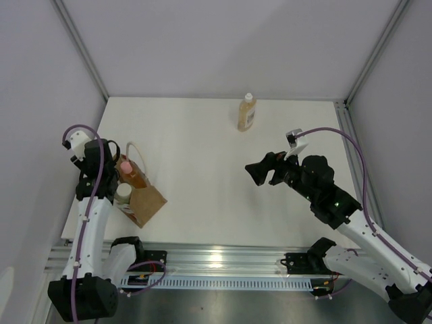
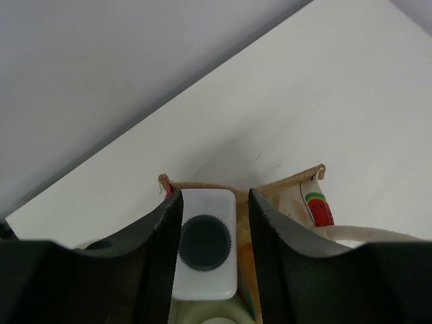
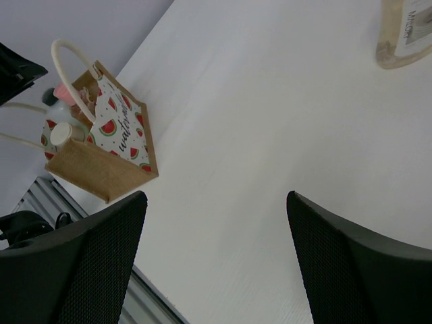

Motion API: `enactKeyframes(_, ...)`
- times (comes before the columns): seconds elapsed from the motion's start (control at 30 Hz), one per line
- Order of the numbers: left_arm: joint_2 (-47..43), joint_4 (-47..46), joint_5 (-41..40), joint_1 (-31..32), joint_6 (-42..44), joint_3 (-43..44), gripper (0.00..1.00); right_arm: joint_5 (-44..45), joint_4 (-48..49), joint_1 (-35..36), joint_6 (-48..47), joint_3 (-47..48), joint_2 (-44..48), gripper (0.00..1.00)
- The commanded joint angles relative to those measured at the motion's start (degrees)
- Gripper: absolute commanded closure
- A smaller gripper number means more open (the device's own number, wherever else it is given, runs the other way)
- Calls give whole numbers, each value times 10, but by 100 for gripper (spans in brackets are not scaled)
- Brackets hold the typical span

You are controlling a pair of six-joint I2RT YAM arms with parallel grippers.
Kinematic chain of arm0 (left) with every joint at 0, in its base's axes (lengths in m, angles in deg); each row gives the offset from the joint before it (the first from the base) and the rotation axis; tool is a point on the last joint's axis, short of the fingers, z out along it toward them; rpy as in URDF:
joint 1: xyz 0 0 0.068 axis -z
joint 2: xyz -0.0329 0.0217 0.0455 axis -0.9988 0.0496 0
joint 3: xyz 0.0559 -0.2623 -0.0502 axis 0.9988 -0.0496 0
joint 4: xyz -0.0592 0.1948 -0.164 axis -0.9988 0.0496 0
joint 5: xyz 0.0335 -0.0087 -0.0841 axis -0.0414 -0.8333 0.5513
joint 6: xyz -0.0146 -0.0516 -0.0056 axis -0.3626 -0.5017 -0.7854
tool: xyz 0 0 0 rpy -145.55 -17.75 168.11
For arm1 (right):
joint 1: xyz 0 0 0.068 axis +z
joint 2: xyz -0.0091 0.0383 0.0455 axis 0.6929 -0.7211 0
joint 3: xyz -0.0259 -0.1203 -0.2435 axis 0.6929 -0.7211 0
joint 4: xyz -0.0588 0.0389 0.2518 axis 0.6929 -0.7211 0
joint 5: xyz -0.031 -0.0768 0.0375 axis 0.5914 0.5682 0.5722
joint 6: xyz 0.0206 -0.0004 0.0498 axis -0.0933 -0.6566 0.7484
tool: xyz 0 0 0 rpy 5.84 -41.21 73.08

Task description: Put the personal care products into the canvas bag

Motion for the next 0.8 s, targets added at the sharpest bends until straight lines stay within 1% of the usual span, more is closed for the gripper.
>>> enactKeyframes(0.0,-37,-58,2,-2,20,0,62,-1,11,1,-6,3,17,12)
enactKeyframes(0.1,-57,-60,15,-2,27,-3,61,0,11,1,-7,4,26,11)
enactKeyframes(0.17,-64,-56,20,-2,29,8,62,0,11,1,-7,4,26,11)
enactKeyframes(0.23,-70,-49,29,-2,28,29,60,0,11,1,-7,4,26,11)
enactKeyframes(0.33,-69,-4,100,-2,6,101,44,-3,13,1,-7,3,22,11)
enactKeyframes(0.37,-67,13,134,-2,-13,111,30,-5,14,1,-6,4,22,11)
enactKeyframes(0.4,-63,16,225,0,-19,132,23,-6,14,1,-7,3,20,11)
enactKeyframes(0.43,-60,19,270,4,-25,141,18,-5,15,1,-8,3,19,11)
enactKeyframes(0.47,-57,22,307,24,-36,159,5,-2,15,1,-9,2,15,11)
enactKeyframes(0.5,-50,32,337,44,-38,176,1,4,15,1,-11,2,12,11)
enactKeyframes(0.53,-49,37,333,66,-37,183,1,7,15,1,-13,1,9,11)
enactKeyframes(0.57,-52,38,304,133,-21,195,1,12,17,1,-14,1,2,11)
enactKeyframes(0.63,-66,45,272,193,-12,191,1,12,17,1,-16,3,-8,11)
enactKeyframes(0.67,-77,43,273,238,-16,184,1,31,17,1,-17,6,-11,11)
enactKeyframes(0.7,-90,34,284,257,-23,143,1,50,18,1,-21,6,-18,12)
enactKeyframes(0.73,-107,-2,312,273,-29,124,1,65,21,0,-23,6,-23,11)
enactKeyframes(0.77,-141,-18,327,299,-41,105,1,80,30,-1,-27,7,-28,11)
